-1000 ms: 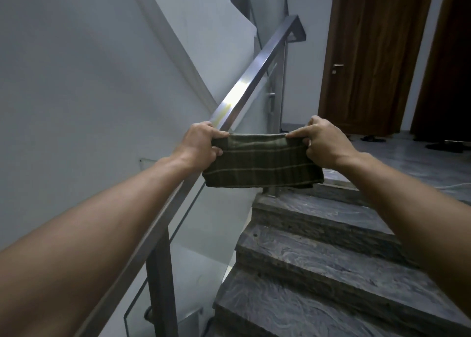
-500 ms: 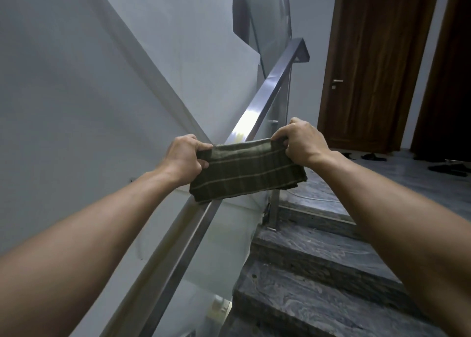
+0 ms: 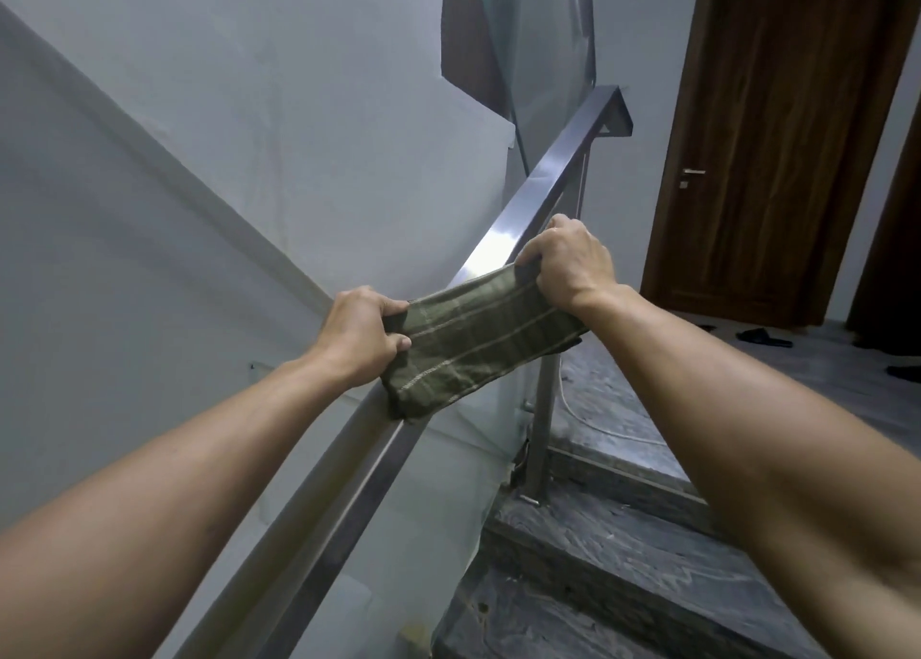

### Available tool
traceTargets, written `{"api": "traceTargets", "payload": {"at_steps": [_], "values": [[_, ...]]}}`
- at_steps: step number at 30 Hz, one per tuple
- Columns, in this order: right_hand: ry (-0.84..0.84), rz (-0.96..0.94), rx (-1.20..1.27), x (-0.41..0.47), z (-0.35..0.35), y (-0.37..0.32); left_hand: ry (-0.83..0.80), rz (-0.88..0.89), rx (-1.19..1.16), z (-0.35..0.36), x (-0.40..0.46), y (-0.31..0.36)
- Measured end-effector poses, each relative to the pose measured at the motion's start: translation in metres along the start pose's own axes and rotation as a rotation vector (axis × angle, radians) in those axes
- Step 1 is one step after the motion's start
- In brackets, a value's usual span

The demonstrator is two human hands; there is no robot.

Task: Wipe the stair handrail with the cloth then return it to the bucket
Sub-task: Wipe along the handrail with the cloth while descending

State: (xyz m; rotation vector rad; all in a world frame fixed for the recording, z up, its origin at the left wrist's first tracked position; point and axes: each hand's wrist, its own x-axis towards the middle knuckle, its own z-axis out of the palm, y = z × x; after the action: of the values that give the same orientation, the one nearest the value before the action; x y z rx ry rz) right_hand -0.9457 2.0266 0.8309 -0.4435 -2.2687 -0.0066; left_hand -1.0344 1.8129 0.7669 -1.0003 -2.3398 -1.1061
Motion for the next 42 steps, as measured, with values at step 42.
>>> {"api": "traceTargets", "payload": {"at_steps": [42], "values": [[-0.502, -0.752, -0.443, 0.129, 0.062, 0.077, -0.146, 0.005, 0.356, 0.113, 0.074, 0.037]]}}
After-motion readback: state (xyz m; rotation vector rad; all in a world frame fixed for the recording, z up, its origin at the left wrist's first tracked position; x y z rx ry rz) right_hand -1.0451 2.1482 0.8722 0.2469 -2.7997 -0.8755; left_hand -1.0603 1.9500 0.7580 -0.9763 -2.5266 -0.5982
